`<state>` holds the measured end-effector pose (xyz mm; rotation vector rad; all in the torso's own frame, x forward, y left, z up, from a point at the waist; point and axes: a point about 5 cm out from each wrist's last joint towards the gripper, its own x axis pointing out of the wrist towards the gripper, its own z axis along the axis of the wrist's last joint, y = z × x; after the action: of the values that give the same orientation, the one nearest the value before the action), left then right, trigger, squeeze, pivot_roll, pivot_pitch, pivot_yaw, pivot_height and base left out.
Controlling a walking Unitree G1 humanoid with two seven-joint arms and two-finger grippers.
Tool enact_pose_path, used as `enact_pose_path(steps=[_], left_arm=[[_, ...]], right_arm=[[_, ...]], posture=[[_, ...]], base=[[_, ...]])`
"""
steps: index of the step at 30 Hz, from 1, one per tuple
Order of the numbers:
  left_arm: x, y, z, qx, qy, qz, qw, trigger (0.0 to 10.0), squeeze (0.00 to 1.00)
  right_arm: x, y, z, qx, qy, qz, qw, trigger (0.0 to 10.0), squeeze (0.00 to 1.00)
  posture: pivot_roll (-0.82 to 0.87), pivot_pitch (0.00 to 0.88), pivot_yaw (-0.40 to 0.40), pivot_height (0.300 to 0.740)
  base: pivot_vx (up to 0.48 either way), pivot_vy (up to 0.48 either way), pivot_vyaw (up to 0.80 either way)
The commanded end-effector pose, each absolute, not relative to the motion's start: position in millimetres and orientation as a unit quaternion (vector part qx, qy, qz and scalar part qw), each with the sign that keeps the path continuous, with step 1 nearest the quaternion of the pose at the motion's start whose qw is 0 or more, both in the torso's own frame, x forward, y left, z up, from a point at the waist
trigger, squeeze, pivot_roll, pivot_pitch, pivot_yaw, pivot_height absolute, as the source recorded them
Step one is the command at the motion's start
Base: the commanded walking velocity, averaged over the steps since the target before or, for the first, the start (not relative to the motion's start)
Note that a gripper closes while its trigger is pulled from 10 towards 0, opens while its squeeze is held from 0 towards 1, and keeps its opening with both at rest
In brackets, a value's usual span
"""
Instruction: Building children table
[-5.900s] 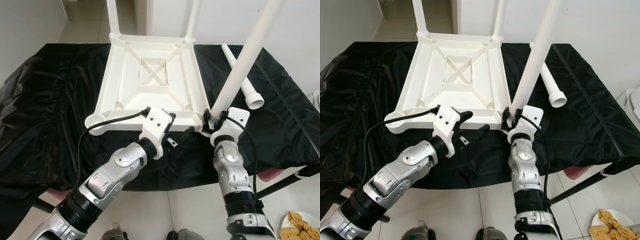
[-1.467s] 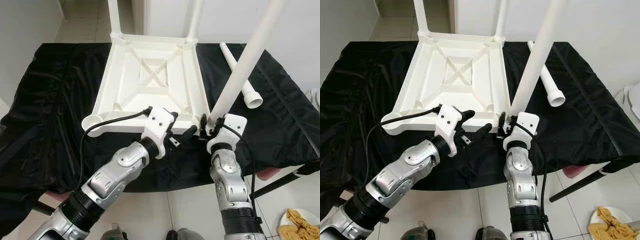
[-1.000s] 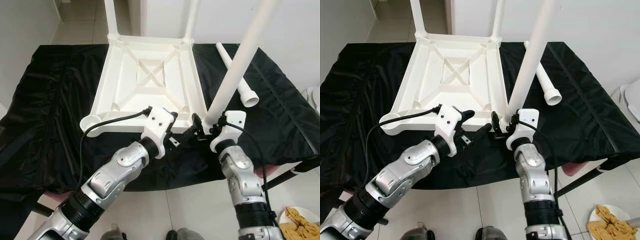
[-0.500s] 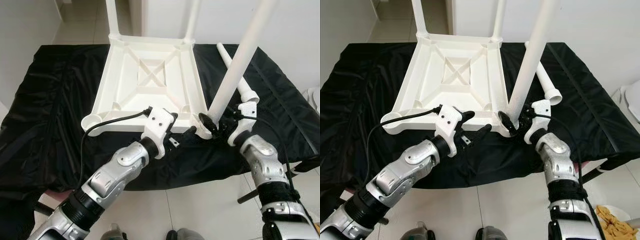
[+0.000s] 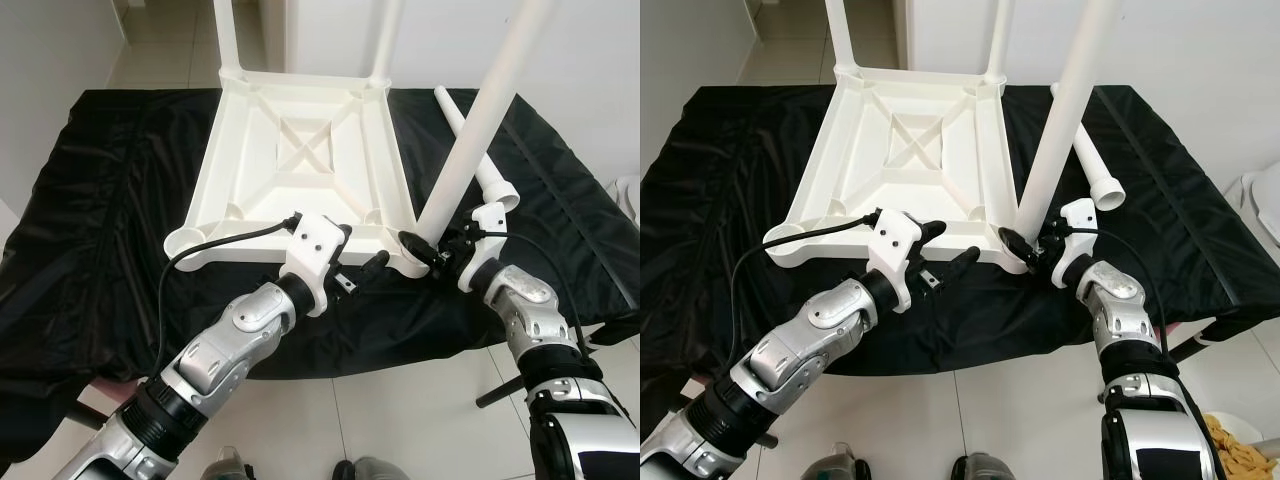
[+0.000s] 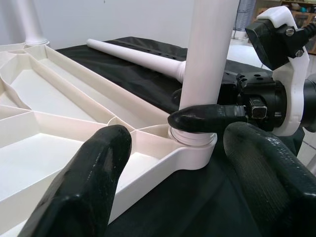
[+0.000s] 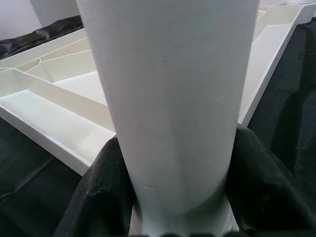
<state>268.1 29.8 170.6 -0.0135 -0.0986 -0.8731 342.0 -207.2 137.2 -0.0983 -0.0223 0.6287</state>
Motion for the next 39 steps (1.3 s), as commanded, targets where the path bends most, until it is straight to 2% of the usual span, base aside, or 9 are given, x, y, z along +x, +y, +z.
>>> enact_pose_path(steps=[1,6,7,8,9,26,33,36,39], left_arm=[[258.1,23.3,171.4,0.003,-0.052,-0.535,0.843,10.0,0.00],[257.9,23.1,171.4,0.003,-0.051,-0.536,0.843,10.0,0.00],[257.7,23.1,171.4,0.003,-0.051,-0.536,0.842,10.0,0.00],[257.7,23.1,171.4,0.003,-0.051,-0.536,0.842,10.0,0.00],[257.5,23.0,171.4,0.003,-0.051,-0.536,0.842,10.0,0.00],[254.3,21.8,168.8,0.000,-0.048,-0.539,0.841,10.0,0.00],[251.4,20.0,166.8,-0.002,-0.045,-0.544,0.838,10.0,0.00],[251.2,19.9,166.7,-0.002,-0.045,-0.544,0.838,10.0,0.00],[251.4,19.7,166.5,-0.002,-0.044,-0.545,0.837,10.0,0.00]], right_arm=[[341.7,-208.4,134.3,-0.050,-0.005,0.318,0.947,0.0,0.00],[339.6,-207.8,130.8,-0.050,-0.001,0.327,0.944,0.0,0.00],[338.8,-207.4,130.2,-0.048,-0.001,0.328,0.943,2.5,0.00],[338.8,-207.4,130.2,-0.048,-0.001,0.328,0.943,2.5,0.00],[338.4,-207.0,130.1,-0.045,-0.001,0.326,0.944,10.0,0.00],[332.6,-189.7,141.8,-0.002,-0.038,0.262,0.964,10.0,0.00],[327.9,-173.5,136.7,0.036,-0.049,0.132,0.989,10.0,0.00],[326.1,-171.4,136.0,0.040,-0.047,0.119,0.991,10.0,0.00],[322.3,-168.2,135.9,0.055,-0.046,0.056,0.996,10.0,0.00]], posture=[[0.00,0.047,-0.017,0.740],[0.00,0.050,-0.018,0.740],[0.00,0.050,-0.018,0.740],[0.00,0.050,-0.018,0.740],[0.00,0.050,-0.018,0.740],[-0.01,0.047,-0.028,0.740],[-0.01,0.044,-0.027,0.740],[-0.01,0.044,-0.027,0.740],[-0.01,0.040,-0.028,0.740]], base=[[0.000,0.000,0.00],[0.000,0.000,0.00],[0.000,0.000,0.00],[0.000,0.000,0.00],[0.000,0.000,0.00],[0.000,0.000,0.00],[0.000,0.000,0.00],[0.000,0.000,0.00],[0.000,0.000,0.00]])
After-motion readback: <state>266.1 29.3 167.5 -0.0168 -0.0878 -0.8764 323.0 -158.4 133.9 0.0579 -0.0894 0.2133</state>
